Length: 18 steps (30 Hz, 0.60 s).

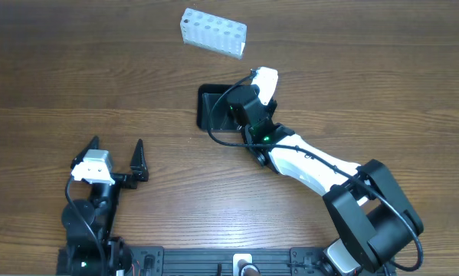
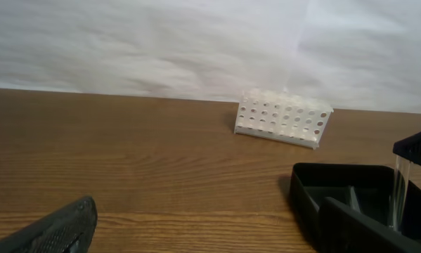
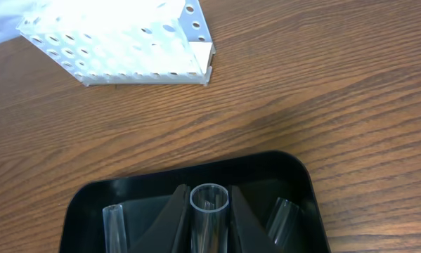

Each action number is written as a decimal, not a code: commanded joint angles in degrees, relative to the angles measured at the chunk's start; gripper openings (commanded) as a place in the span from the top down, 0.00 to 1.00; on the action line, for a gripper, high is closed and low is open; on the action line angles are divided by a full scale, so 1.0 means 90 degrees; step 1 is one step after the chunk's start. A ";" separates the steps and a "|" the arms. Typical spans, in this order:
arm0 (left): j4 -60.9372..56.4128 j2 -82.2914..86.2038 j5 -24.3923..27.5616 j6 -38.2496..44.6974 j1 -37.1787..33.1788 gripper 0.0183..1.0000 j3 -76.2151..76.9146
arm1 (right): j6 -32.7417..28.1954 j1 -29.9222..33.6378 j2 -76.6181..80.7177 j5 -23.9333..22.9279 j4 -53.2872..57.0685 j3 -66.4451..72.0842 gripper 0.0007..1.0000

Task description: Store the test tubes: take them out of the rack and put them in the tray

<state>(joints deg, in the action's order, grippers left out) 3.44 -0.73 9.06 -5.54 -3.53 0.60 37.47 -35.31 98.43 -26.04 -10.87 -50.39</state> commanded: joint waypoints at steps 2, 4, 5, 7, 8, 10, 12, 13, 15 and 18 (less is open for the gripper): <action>0.0010 0.0039 0.0034 0.0070 -0.0032 0.00 -0.0029 | 0.0046 -0.0039 0.0175 -0.0260 -0.0022 0.0226 0.89; 0.0010 0.0039 0.0034 0.0070 -0.0032 0.00 -0.0029 | 0.0046 -0.0039 0.0233 -0.0260 -0.0034 0.0265 0.90; 0.0010 0.0039 0.0034 0.0070 -0.0032 0.00 -0.0029 | 0.0046 -0.0039 0.0284 -0.0257 -0.0056 0.0279 0.90; 0.0010 0.0039 0.0034 0.0070 -0.0032 0.00 -0.0029 | 0.0044 -0.0039 0.0352 -0.0260 -0.0119 0.0279 0.89; 0.0010 0.0039 0.0034 0.0070 -0.0032 0.00 -0.0029 | 0.0036 -0.0039 0.0379 -0.0262 -0.0180 0.0279 0.89; 0.0010 0.0039 0.0034 0.0070 -0.0032 0.00 -0.0029 | 0.0019 -0.0039 0.0389 -0.0260 -0.0277 0.0279 0.81; 0.0010 0.0039 0.0034 0.0070 -0.0032 0.00 -0.0029 | 0.0019 -0.0039 0.0389 -0.0262 -0.0342 0.0279 0.71; 0.0010 0.0039 0.0034 0.0070 -0.0032 0.00 -0.0029 | 0.0019 -0.0039 0.0389 -0.0262 -0.0342 0.0279 0.68; 0.0010 0.0039 0.0034 0.0070 -0.0032 0.00 -0.0029 | 0.0019 -0.0039 0.0389 -0.0260 -0.0338 0.0279 0.62; 0.0010 0.0039 0.0034 0.0070 -0.0032 0.00 -0.0029 | 0.0019 -0.0027 0.0389 -0.0260 -0.0340 0.0279 0.57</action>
<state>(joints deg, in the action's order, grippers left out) 3.44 -0.73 9.06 -5.54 -3.53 0.58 37.54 -35.31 101.45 -27.55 -13.74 -48.40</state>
